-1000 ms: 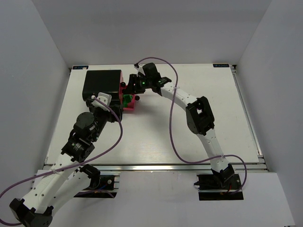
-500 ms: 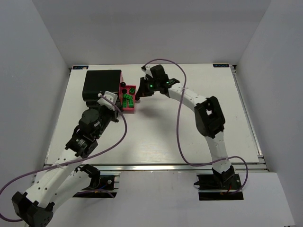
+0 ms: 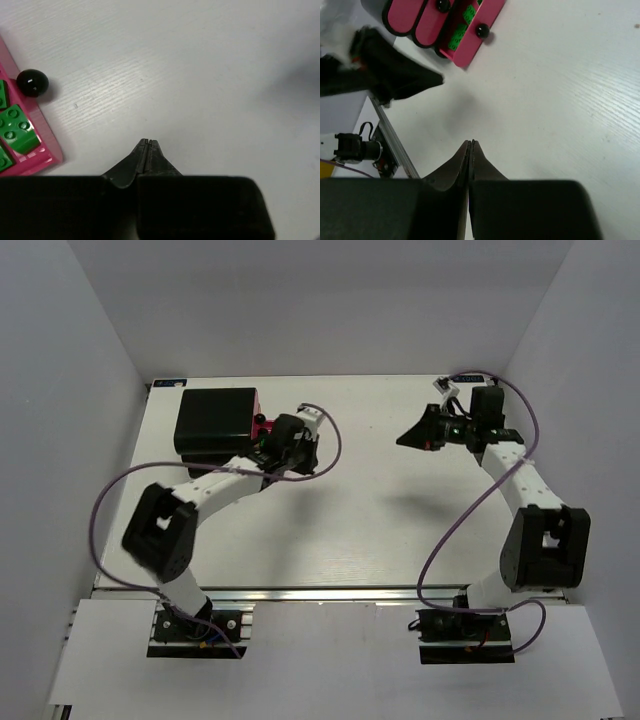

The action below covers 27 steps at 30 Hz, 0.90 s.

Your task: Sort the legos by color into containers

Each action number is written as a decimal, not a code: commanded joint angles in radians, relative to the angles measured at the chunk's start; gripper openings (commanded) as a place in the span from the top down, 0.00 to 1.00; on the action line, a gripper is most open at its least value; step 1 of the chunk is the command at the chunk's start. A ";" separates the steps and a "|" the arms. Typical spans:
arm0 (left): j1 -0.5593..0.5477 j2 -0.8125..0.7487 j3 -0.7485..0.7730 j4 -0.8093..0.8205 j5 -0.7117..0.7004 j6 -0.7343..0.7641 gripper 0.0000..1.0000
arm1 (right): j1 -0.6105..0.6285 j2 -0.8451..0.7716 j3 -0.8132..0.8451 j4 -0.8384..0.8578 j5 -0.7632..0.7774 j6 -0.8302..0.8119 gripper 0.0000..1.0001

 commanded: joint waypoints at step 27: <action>-0.057 0.766 0.828 -0.613 -0.792 -0.056 0.43 | -0.276 -0.206 -0.143 -0.058 -0.239 -0.140 1.00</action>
